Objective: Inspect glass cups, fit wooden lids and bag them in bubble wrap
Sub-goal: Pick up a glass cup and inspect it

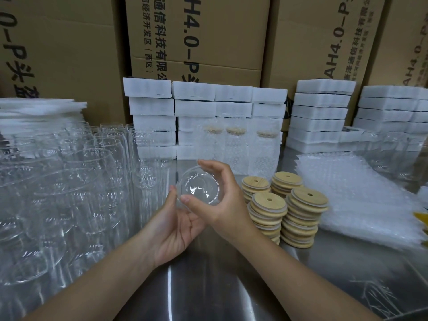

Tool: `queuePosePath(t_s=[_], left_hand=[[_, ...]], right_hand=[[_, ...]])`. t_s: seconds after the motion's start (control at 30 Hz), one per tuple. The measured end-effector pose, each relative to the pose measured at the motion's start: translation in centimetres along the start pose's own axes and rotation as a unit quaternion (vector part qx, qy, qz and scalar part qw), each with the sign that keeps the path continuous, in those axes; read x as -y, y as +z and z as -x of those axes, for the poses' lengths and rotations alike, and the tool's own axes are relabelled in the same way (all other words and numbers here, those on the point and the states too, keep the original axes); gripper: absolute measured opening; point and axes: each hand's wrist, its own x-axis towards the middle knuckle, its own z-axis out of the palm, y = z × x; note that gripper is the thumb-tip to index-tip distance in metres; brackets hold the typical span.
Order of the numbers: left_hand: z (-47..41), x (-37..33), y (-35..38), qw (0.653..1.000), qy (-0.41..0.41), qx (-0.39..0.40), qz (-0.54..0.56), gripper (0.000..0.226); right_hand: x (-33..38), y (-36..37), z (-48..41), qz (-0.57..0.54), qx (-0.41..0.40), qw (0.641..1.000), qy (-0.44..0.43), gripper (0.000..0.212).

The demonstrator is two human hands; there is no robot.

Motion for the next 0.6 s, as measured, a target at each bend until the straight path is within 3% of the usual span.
queuePosePath(t_s=[0.27, 0.37, 0.6], left_hand=[[-0.34, -0.07, -0.13, 0.999, 0.006, -0.036, -0.016, 0.08], [-0.33, -0.01, -0.41, 0.999, 0.004, -0.039, -0.03, 0.07], [-0.4, -0.06, -0.61, 0.998, 0.01, -0.029, -0.048, 0.065]], right_hand=[[-0.24, 0.34, -0.28, -0.056, -0.047, 0.997, 0.015, 0.061], [-0.25, 0.39, -0.27, -0.058, -0.055, 0.997, 0.02, 0.057], [0.02, 0.35, -0.02, -0.064, -0.052, 0.997, 0.011, 0.035]])
